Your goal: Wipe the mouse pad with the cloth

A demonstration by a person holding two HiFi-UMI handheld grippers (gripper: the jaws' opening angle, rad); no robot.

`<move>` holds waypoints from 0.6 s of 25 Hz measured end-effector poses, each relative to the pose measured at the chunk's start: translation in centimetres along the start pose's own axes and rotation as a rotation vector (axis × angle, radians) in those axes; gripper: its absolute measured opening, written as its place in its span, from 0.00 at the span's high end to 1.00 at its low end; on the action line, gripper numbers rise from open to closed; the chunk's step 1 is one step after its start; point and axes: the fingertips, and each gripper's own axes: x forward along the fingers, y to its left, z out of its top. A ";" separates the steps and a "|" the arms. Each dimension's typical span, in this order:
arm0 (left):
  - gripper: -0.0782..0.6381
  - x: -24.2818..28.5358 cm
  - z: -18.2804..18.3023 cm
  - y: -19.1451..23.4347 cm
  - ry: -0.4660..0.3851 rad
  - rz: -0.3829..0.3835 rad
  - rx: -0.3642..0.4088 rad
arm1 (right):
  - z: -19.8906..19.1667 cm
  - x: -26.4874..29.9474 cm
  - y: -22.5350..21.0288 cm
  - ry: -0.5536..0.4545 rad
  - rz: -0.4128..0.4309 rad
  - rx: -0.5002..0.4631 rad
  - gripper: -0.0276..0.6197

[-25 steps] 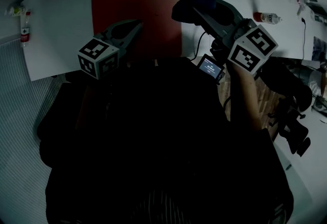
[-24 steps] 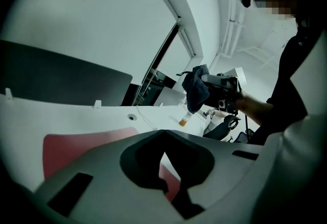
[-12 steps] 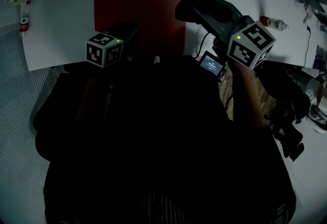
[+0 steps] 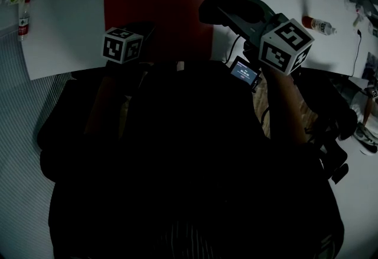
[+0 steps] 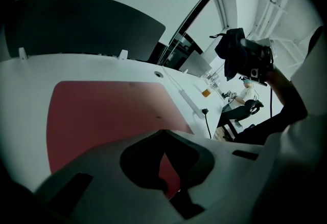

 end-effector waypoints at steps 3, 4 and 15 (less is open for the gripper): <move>0.89 1.2 -1.2 1.3 0.040 0.020 -0.014 | -0.6 0.8 -0.5 0.022 0.012 0.003 0.78; 0.89 1.6 -1.5 1.6 0.051 0.022 -0.016 | -0.7 1.1 -0.6 0.028 0.017 0.004 0.78; 0.89 4.7 -5.3 4.0 0.209 0.078 -0.010 | -2.5 3.5 -2.2 0.095 0.048 0.018 0.78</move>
